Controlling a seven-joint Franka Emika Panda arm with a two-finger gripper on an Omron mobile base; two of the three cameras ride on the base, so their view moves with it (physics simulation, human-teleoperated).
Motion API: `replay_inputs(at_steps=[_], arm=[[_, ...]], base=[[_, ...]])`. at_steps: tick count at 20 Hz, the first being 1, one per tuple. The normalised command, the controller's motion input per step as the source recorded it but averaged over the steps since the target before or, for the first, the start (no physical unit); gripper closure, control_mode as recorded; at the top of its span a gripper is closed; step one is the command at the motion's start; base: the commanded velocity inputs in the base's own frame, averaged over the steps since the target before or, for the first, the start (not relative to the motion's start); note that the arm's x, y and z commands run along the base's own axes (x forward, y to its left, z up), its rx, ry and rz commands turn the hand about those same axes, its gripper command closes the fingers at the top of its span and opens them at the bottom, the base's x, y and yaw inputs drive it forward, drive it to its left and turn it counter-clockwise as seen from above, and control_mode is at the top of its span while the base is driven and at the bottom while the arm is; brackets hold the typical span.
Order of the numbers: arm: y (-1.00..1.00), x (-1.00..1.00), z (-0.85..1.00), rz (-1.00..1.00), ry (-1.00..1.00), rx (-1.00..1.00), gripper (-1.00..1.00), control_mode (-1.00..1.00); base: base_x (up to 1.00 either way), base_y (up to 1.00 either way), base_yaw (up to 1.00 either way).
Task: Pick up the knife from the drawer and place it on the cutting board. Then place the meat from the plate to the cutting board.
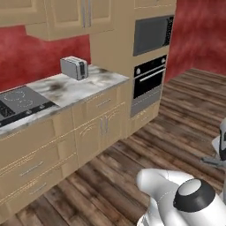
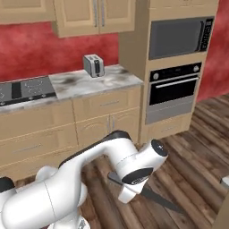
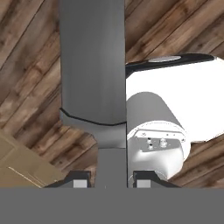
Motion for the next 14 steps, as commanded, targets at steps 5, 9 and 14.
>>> replay_inputs(at_steps=[5, 9, 14], arm=[[0.00, 0.00, 0.00, 0.00, 0.00, 0.00, 1.00, 1.00], [0.00, 0.00, 0.00, 0.00, 0.00, 0.00, 1.00, 1.00], [0.00, 0.00, 0.00, 0.00, 0.00, 0.00, 1.00, 1.00]], base=[[0.37, -0.02, -0.53], [0.30, 0.07, -0.53], [0.12, 0.40, -0.45]])
